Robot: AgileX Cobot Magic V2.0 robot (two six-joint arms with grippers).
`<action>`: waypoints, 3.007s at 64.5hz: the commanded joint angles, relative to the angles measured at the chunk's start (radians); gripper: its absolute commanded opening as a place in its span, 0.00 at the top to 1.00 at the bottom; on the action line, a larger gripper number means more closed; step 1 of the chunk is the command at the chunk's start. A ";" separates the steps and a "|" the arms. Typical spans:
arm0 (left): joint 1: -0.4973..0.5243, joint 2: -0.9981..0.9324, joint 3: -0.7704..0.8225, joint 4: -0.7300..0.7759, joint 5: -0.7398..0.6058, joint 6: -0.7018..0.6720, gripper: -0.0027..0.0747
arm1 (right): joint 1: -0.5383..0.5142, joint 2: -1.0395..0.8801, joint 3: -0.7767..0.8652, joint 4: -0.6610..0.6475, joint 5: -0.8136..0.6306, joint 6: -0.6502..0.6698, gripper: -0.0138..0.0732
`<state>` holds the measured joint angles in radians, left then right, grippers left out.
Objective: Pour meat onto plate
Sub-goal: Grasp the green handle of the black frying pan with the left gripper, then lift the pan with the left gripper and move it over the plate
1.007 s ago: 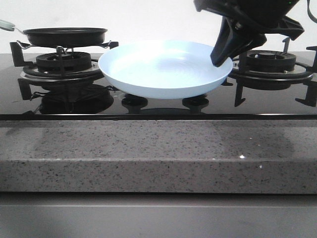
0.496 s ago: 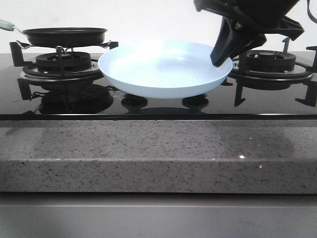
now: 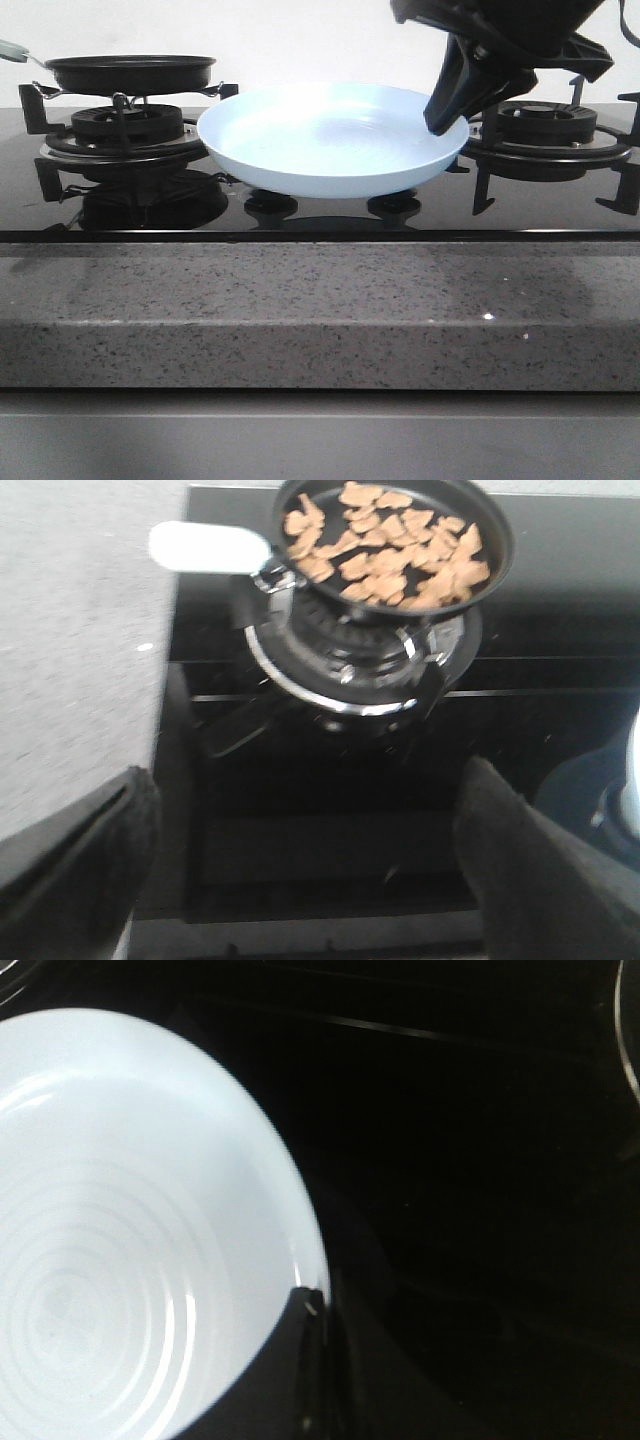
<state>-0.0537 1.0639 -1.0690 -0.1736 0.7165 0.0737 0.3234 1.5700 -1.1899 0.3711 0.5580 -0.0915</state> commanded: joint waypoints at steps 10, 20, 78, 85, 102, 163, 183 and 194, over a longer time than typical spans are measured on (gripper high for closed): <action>0.158 0.162 -0.129 -0.371 -0.012 0.232 0.21 | -0.001 -0.036 -0.016 -0.007 -0.026 -0.014 0.96; 0.298 0.257 -0.149 -0.723 0.067 0.447 0.21 | -0.001 -0.036 -0.016 -0.007 -0.026 -0.014 0.96; 0.397 0.677 -0.221 -1.462 0.198 0.730 0.21 | -0.001 -0.036 -0.016 -0.007 -0.026 -0.014 0.96; 0.393 0.699 -0.249 -1.472 0.203 0.730 0.21 | -0.001 -0.036 -0.016 -0.007 -0.026 -0.014 0.96; 0.393 0.742 -0.273 -1.507 0.264 0.730 0.21 | -0.001 -0.036 -0.016 -0.007 -0.026 -0.014 0.96; 0.358 0.757 -0.280 -1.553 0.221 0.732 0.60 | -0.001 -0.036 -0.016 -0.007 -0.026 -0.014 0.96; 0.360 0.757 -0.280 -1.549 0.203 0.732 0.77 | -0.001 -0.036 -0.016 -0.007 -0.026 -0.014 0.96; 0.361 0.757 -0.280 -1.549 0.212 0.735 0.96 | -0.001 -0.036 -0.016 -0.007 -0.026 -0.014 0.96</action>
<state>0.3073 1.8671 -1.3185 -1.6713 0.8929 0.7991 0.3234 1.5700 -1.1899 0.3711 0.5580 -0.0900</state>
